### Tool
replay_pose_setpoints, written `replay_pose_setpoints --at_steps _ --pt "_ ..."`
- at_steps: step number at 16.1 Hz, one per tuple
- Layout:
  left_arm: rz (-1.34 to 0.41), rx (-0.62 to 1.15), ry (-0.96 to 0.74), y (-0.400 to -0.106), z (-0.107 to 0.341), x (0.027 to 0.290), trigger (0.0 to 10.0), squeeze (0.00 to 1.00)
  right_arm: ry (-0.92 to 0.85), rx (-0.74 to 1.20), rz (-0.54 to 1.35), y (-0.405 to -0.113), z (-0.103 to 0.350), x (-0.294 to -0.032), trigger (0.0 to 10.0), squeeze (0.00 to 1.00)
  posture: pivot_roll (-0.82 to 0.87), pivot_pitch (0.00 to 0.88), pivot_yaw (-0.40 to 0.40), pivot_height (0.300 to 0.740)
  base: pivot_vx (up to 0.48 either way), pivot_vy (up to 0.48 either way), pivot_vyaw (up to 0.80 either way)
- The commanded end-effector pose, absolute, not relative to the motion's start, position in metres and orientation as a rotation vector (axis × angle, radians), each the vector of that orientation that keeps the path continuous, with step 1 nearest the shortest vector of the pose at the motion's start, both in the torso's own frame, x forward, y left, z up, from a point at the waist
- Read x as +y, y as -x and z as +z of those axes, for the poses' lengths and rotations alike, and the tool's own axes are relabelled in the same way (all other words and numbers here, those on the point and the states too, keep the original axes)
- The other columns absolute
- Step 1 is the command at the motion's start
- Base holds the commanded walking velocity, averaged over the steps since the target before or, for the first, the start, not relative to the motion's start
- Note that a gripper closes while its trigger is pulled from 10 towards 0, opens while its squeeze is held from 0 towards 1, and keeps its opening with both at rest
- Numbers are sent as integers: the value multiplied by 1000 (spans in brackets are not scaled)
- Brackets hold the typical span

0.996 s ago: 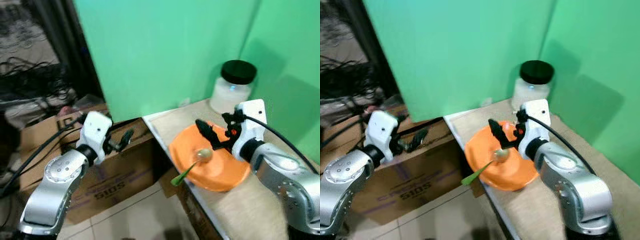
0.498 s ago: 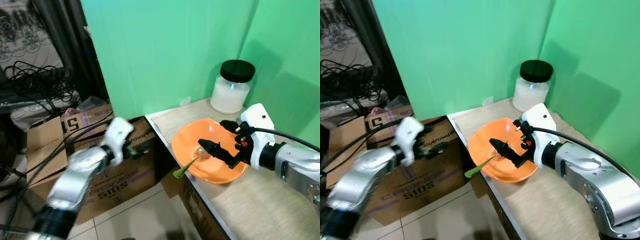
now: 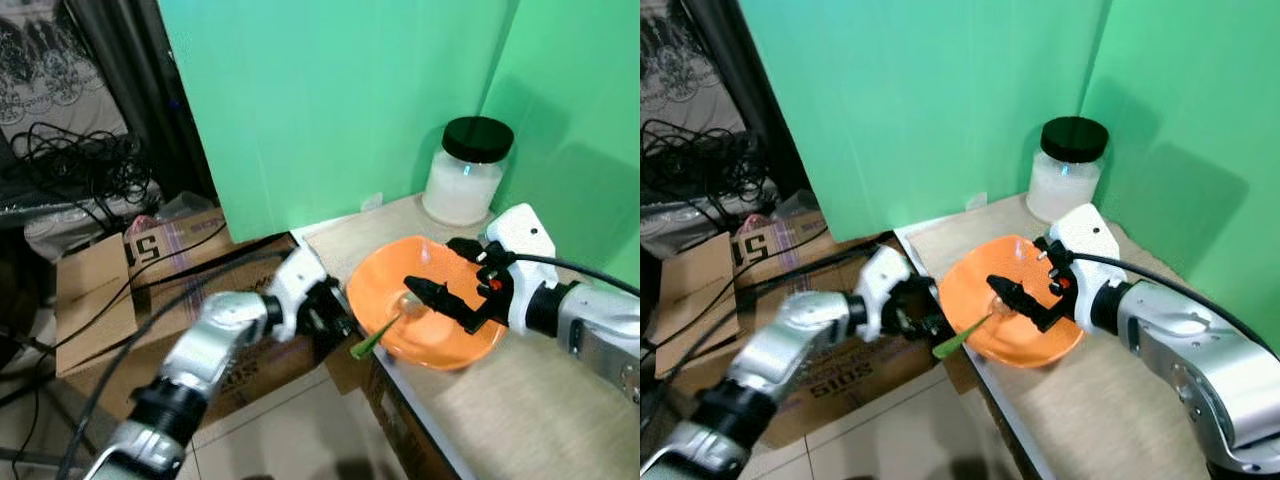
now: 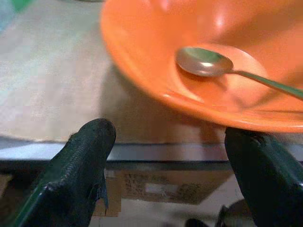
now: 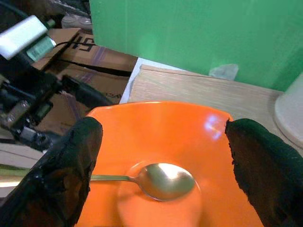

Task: Setting the table

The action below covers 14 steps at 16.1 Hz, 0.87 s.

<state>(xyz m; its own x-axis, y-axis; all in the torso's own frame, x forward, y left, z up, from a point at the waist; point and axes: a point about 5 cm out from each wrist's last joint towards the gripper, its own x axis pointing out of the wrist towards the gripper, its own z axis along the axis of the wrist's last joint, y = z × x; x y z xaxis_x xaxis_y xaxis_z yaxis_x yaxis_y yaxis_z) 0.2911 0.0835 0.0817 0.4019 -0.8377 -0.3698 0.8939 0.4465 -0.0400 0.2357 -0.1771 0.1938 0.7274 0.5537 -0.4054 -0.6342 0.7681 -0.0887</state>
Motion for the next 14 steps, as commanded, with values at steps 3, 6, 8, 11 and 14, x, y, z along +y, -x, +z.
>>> replay_pose_setpoints --at_steps 3,6,8,11,14 --pt "-1114 338 -202 -299 81 74 10000 0 249 357 628 -238 199 -182 10000 0 -41 0 73 740 0 0 0" --pt "-1159 309 -172 -298 80 61 10000 0 232 388 587 -244 198 -180 10000 0 -41 0 65 740 0 0 0" --pt "-1186 267 -154 -297 83 48 10000 0 208 395 591 -248 196 -172 10000 0 -42 0 61 740 0 0 0" --pt "-1238 240 -142 -295 84 35 10000 0 208 413 612 -248 193 -164 10000 0 -43 0 54 740 0 0 0" --pt "-1232 254 -212 -291 75 48 10000 0 219 495 543 -248 188 -169 10000 0 -38 0 55 740 0 0 0"
